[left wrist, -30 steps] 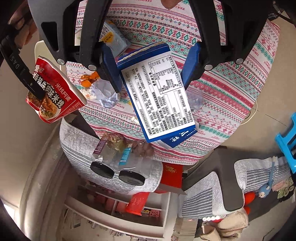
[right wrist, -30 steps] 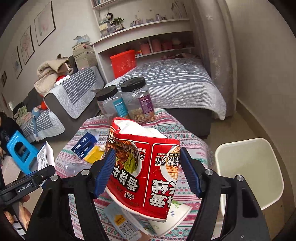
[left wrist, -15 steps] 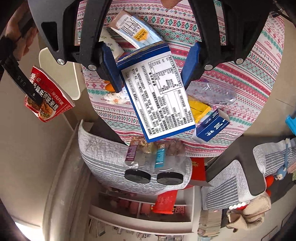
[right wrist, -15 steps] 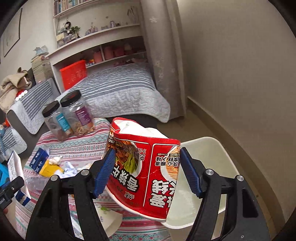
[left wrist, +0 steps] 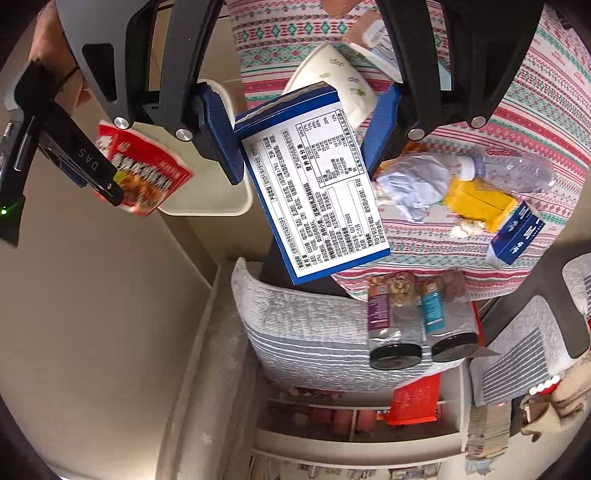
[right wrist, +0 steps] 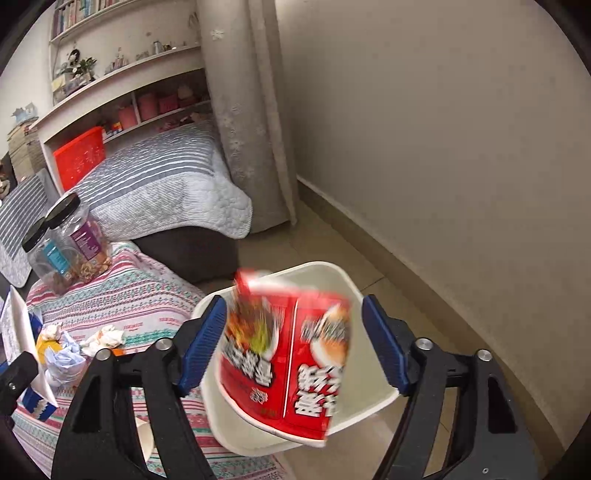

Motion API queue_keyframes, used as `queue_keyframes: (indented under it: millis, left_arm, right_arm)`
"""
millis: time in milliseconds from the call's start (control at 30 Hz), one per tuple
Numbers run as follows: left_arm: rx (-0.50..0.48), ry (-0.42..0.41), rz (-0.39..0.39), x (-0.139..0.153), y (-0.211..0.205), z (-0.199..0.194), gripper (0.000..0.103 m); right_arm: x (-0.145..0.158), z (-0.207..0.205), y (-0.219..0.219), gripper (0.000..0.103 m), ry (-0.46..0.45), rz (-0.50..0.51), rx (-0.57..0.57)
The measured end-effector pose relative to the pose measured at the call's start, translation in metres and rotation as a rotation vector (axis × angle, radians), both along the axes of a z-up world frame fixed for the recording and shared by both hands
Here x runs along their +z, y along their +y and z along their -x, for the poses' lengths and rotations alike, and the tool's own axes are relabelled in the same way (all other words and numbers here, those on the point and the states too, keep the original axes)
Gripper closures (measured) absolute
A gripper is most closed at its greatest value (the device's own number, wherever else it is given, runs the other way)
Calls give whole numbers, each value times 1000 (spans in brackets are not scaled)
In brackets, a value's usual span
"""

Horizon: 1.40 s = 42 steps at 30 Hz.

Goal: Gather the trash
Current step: 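Lift the red noodle bag with the right tool and drop it into the white bin, then grasp the milk carton with the left tool while the right tool reaches the paper cup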

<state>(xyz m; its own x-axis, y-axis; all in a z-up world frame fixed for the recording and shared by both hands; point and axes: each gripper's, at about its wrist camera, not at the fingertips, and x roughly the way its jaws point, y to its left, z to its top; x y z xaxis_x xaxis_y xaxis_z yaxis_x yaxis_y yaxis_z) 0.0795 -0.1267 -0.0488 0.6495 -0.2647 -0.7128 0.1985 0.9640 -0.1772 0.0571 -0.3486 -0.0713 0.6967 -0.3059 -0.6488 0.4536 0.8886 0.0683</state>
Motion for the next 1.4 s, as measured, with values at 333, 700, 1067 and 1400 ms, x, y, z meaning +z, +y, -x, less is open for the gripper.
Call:
queue_keyframes:
  millis: [333, 700, 1067, 1400]
  left_arm:
    - [-121, 51, 59, -19, -72, -13, 40]
    - [-242, 136, 167, -43, -123, -27, 32]
    - [-157, 22, 22, -22, -114, -14, 22]
    - [-32, -63, -120, -4, -70, 0, 16]
  right_arm:
    - [4, 44, -49, 12, -7, 8, -142]
    - [-11, 75, -77, 11, 27, 16, -249]
    - [-5, 77, -57, 7, -10, 98, -219]
    - [3, 63, -25, 7, -33, 110, -161]
